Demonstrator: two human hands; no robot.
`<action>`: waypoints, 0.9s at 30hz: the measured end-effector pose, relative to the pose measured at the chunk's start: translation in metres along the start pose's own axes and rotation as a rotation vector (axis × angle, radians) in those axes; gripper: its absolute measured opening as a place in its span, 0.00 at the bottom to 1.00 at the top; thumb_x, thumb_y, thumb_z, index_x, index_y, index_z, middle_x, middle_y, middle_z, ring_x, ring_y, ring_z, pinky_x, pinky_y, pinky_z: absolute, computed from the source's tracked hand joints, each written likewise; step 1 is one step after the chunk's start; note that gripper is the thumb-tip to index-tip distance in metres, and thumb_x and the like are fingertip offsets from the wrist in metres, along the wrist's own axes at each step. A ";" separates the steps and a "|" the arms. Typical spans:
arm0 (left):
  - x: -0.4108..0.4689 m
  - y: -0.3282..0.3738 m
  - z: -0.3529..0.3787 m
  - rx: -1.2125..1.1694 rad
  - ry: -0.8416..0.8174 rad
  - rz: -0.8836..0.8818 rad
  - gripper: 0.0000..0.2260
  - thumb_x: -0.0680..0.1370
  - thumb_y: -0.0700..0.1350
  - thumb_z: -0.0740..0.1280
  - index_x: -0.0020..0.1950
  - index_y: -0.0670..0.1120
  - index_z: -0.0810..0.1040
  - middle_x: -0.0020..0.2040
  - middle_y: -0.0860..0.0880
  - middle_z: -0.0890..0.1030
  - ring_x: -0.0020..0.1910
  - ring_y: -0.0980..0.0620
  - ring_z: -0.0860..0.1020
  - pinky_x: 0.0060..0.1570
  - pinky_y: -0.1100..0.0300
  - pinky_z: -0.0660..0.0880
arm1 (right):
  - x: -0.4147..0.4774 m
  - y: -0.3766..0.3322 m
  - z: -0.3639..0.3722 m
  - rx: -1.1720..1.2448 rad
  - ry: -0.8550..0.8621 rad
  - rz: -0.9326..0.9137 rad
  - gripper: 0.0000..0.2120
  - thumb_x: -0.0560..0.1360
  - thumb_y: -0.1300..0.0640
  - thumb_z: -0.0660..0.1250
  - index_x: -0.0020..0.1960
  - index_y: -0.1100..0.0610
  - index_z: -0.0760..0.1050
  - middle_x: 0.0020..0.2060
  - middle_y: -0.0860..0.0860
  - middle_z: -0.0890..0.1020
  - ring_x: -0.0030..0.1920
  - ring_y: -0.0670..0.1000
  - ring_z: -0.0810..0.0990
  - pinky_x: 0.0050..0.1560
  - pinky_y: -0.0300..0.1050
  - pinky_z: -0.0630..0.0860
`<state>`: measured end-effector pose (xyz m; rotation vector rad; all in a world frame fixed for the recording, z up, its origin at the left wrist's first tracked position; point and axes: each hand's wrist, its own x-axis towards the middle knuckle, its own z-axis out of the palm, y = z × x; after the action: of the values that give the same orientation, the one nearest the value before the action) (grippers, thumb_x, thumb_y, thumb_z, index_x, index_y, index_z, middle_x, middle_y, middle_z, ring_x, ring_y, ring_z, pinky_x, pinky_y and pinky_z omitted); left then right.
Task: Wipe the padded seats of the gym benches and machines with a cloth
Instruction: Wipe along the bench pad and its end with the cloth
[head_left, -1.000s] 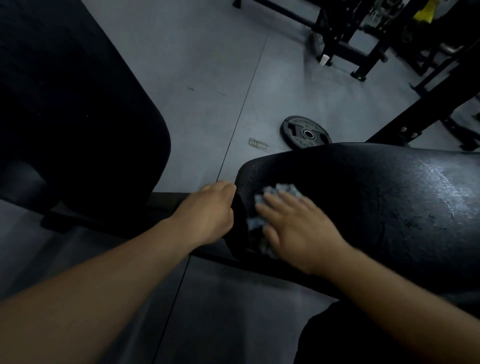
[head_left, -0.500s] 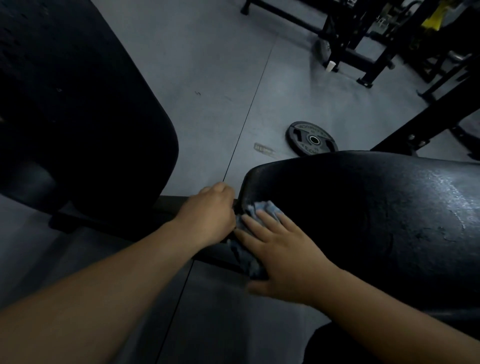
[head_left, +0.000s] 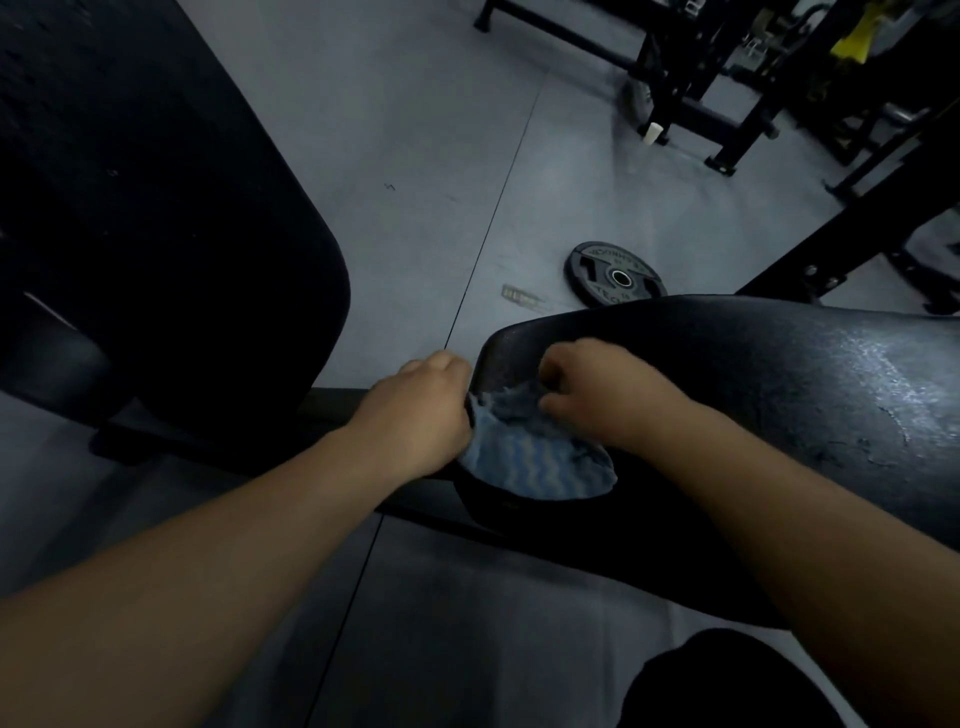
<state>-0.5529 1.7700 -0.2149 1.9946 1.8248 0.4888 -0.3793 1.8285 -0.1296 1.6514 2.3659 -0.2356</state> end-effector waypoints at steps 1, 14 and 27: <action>0.000 0.002 0.002 0.000 -0.007 -0.001 0.14 0.79 0.41 0.60 0.64 0.43 0.71 0.64 0.46 0.72 0.60 0.44 0.72 0.53 0.50 0.73 | -0.003 0.000 -0.002 -0.181 0.109 -0.002 0.10 0.76 0.52 0.68 0.55 0.53 0.73 0.52 0.53 0.77 0.54 0.57 0.76 0.46 0.49 0.72; 0.012 0.008 0.009 -0.018 -0.050 -0.050 0.15 0.78 0.41 0.60 0.65 0.46 0.70 0.64 0.46 0.72 0.61 0.45 0.72 0.53 0.52 0.71 | -0.051 -0.044 0.100 -0.144 0.229 -0.222 0.22 0.79 0.43 0.56 0.68 0.50 0.75 0.70 0.54 0.73 0.70 0.58 0.69 0.71 0.57 0.64; 0.012 0.004 0.015 -0.107 -0.027 -0.054 0.15 0.81 0.43 0.57 0.68 0.43 0.69 0.67 0.44 0.71 0.64 0.42 0.72 0.61 0.48 0.71 | 0.012 -0.026 0.056 0.137 0.107 -0.196 0.17 0.74 0.55 0.58 0.60 0.57 0.76 0.61 0.56 0.77 0.60 0.60 0.74 0.65 0.52 0.66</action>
<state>-0.5409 1.7814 -0.2261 1.8675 1.7926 0.5286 -0.4020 1.8152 -0.1874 1.5232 2.6492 -0.3619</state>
